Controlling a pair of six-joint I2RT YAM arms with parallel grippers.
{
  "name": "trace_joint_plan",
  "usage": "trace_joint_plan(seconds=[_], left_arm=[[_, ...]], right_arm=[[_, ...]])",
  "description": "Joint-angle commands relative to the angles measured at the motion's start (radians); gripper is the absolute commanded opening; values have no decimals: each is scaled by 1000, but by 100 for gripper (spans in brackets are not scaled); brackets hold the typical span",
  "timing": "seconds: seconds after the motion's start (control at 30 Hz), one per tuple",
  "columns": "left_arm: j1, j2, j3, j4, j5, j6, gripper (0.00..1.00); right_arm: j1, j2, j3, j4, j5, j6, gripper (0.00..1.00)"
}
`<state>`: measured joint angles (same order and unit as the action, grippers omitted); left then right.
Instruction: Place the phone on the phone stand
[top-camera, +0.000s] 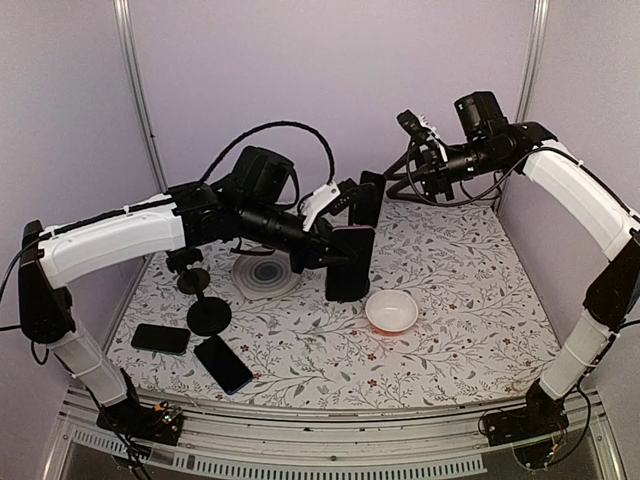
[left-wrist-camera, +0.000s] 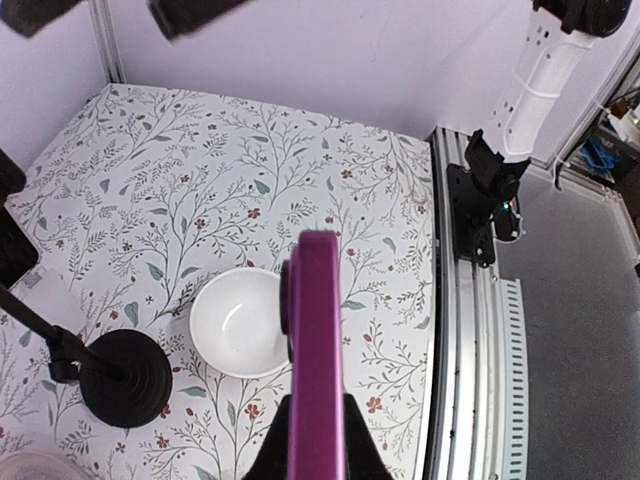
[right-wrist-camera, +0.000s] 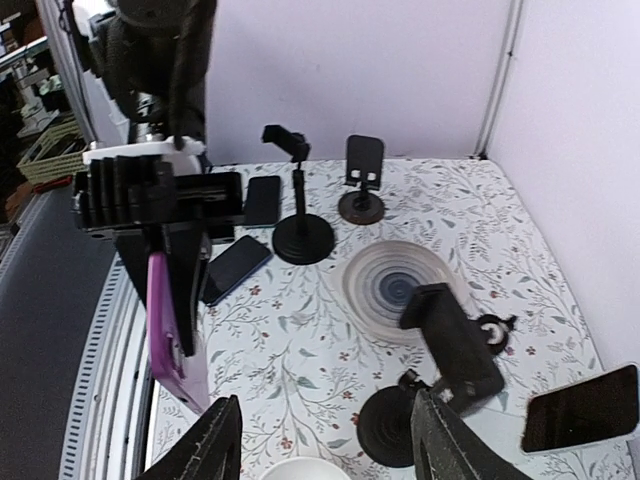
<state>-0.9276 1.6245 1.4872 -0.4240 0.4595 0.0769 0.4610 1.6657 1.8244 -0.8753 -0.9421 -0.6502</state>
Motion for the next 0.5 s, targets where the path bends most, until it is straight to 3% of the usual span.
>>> trace_joint_plan(seconds=[0.0, 0.3, 0.47], left_arm=[[37, -70, -13, 35, 7, -42, 0], [118, -123, -40, -19, 227, 23, 0], [140, -128, -47, -40, 252, 39, 0]], right_arm=[[-43, 73, 61, 50, 27, 85, 59], [-51, 201, 129, 67, 78, 110, 60], [-49, 249, 157, 55, 24, 113, 57]])
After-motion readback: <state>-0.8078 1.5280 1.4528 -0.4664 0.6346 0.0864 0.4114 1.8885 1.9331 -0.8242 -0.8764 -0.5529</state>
